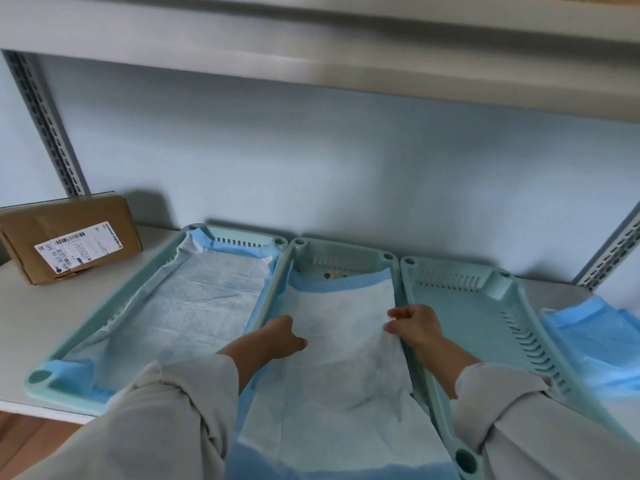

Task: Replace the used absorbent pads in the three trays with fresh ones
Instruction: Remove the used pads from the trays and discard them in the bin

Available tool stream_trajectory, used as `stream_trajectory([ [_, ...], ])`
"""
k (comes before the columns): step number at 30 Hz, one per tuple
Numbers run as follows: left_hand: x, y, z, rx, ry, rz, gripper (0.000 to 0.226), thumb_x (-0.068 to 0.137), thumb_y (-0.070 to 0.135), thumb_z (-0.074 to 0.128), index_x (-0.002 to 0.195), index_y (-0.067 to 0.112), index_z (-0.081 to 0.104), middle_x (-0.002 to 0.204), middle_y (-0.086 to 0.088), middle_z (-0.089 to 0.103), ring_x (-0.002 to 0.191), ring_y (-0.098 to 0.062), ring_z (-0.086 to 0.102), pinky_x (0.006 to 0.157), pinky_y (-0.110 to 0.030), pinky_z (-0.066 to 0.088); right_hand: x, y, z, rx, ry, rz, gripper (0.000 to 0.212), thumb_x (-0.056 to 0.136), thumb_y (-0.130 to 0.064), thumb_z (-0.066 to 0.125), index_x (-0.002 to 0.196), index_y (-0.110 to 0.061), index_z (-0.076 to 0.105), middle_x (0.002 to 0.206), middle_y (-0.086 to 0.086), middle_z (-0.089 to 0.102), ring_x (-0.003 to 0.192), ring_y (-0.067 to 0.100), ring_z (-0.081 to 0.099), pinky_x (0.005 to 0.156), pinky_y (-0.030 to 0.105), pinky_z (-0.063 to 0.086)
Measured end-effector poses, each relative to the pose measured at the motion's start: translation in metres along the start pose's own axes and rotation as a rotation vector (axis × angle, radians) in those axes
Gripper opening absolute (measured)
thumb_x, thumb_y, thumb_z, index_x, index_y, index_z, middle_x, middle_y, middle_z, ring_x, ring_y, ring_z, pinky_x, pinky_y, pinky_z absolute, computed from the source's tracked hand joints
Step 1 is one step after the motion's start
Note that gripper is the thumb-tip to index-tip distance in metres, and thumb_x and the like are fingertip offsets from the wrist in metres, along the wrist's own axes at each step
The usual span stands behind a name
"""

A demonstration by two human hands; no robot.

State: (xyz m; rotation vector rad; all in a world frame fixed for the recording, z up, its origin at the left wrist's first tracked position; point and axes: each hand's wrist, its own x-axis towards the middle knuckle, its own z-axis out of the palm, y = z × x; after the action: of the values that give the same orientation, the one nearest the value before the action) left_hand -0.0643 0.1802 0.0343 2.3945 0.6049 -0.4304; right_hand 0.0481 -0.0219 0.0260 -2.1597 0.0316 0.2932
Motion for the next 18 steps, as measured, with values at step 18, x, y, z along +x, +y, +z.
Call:
stream_trajectory([
  [18,-0.009,0.006,0.024,-0.297,0.06,-0.118,0.075,0.088,0.05,0.057,0.144,0.007,0.032,0.146,-0.013,0.038,0.134,-0.028,0.04,0.109,-0.034,0.036,-0.031,-0.009,-0.062,0.391,0.039,0.189,0.022,0.087,-0.024,0.048,0.067,-0.014,0.047,0.066,0.005,0.045,0.059,0.02,0.043,0.055,0.025,0.034],
])
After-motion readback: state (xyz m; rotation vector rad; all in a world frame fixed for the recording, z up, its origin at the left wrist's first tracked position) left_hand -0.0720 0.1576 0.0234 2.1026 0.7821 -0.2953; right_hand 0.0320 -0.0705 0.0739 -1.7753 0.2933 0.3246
